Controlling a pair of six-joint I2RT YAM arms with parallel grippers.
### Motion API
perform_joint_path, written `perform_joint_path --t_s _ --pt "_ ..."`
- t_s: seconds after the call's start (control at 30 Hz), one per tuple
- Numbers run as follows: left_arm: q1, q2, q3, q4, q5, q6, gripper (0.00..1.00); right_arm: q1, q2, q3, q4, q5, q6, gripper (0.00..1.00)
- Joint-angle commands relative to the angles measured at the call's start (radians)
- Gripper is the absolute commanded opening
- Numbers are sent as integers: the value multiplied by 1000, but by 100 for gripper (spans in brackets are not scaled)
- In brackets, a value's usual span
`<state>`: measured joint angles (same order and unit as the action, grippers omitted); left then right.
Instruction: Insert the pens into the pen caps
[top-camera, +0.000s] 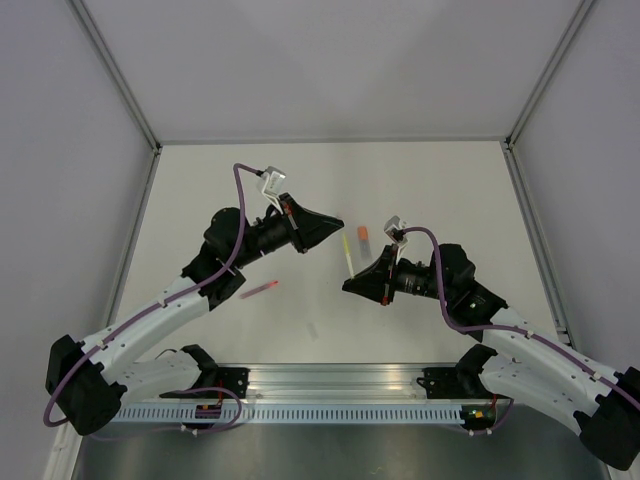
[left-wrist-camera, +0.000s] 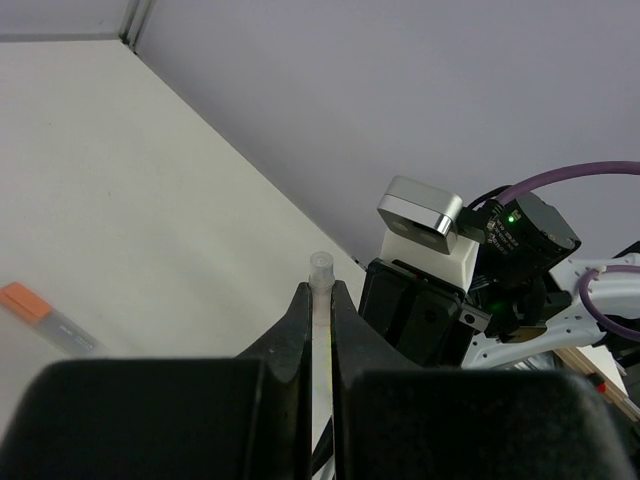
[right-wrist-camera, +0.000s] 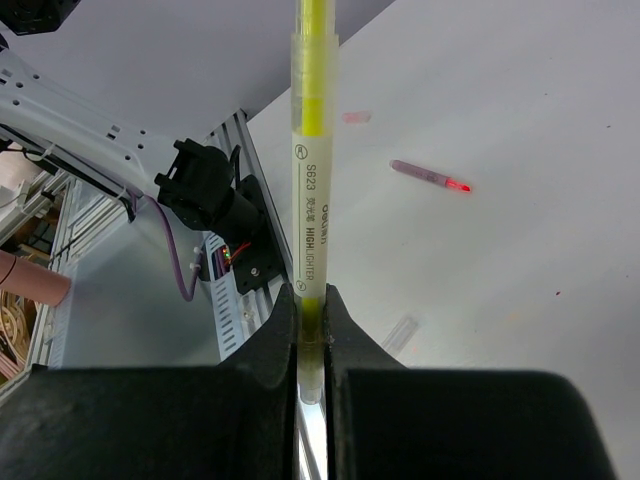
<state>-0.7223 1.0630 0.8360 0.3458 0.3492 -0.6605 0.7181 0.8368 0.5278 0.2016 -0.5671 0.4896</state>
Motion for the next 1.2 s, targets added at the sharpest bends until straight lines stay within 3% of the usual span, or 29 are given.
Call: perform_joint_path --t_s 0.0,0.27,1.0,1.1,1.13,1.17 --pt "-2 -18 -14 30 11 22 2 4 -15 14 19 12 -17 0" --pt "-3 3 -66 125 117 -47 2 4 -8 14 16 36 -16 0" --pt "-5 5 -209 232 160 -113 2 4 -27 5 38 58 -8 0" --pt "-5 -12 -207 233 145 -113 11 4 -16 6 44 29 -6 0" --pt "-5 -15 -199 231 136 -113 21 4 -12 6 47 7 -8 0" --pt "-5 -26 -195 228 129 -110 24 4 -10 8 53 -3 -6 0"
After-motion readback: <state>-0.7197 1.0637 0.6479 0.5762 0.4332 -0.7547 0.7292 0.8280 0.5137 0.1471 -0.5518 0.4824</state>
